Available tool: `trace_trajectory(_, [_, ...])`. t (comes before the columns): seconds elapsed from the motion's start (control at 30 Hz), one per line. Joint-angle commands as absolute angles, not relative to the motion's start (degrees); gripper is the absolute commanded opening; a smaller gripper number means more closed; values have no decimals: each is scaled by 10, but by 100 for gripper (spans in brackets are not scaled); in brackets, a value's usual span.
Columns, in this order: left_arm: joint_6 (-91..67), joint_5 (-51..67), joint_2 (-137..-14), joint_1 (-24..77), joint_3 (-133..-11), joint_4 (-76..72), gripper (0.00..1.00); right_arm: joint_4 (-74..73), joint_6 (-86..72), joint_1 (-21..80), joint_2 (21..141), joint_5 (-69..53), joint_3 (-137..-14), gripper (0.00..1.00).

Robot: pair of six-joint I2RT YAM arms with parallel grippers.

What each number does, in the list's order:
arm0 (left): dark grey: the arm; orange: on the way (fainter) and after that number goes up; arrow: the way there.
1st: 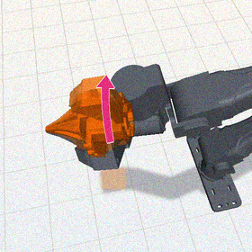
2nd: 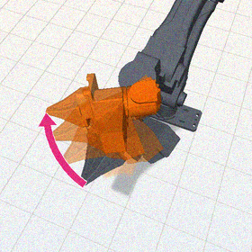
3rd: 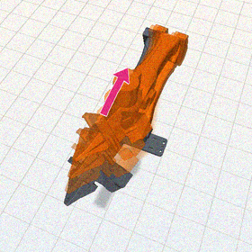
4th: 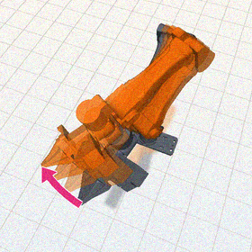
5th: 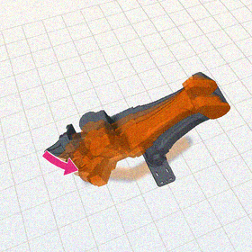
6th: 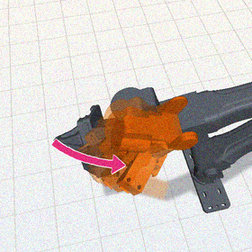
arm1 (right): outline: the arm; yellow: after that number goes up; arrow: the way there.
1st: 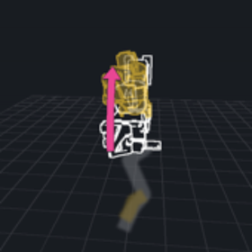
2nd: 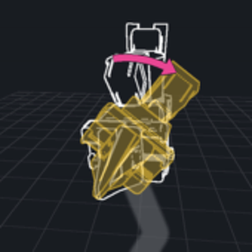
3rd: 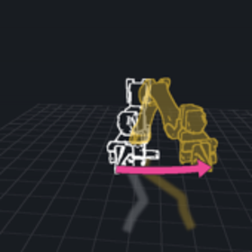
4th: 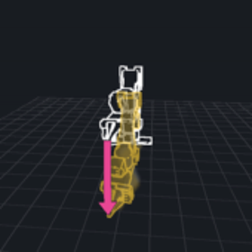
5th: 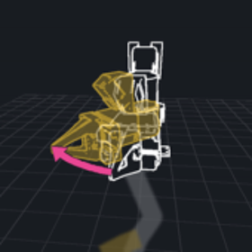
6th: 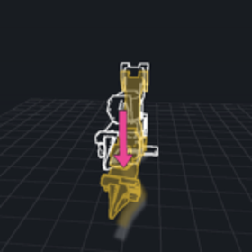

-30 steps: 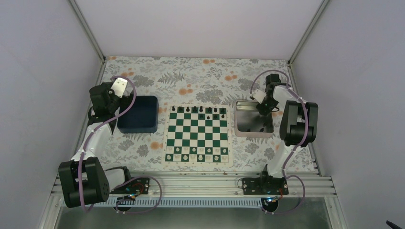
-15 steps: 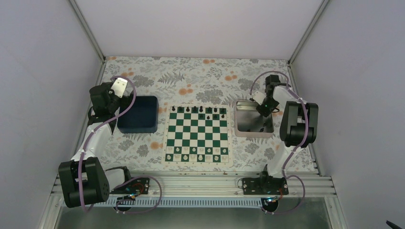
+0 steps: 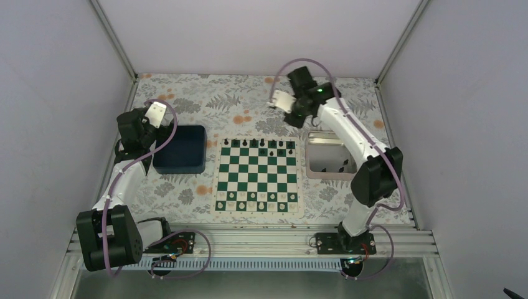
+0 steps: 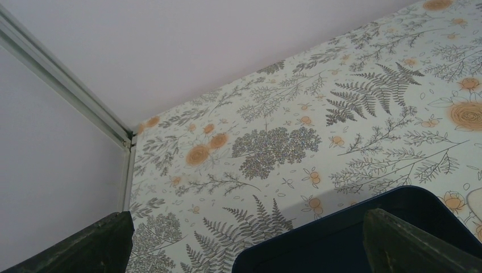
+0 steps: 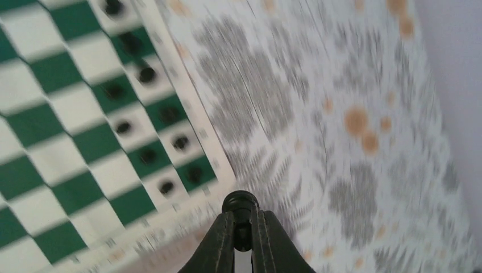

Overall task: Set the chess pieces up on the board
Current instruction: Place the chess piece on the chessboard.

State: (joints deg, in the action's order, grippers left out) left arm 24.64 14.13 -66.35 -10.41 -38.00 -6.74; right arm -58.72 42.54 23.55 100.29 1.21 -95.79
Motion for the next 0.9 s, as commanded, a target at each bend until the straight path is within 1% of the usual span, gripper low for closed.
trace_trajectory(0.0, [243,150,-652,-107,-382,-74,100,-635,401,326,1060,-2,-1013,6])
trace_trajectory(0.17, [244,147,-655,-107,-381,-75,100,-626,402,389,1141,-9,-1044,6])
trace_trajectory(0.33, [244,146,-653,-107,-381,-76,100,-589,400,409,1199,-24,-1042,7])
trace_trajectory(0.57, [245,147,-653,-108,-380,-77,100,-542,397,414,1239,-49,-1011,7])
trace_trajectory(0.87, [245,147,-652,-108,-378,-79,100,-504,383,421,1250,-54,-992,7])
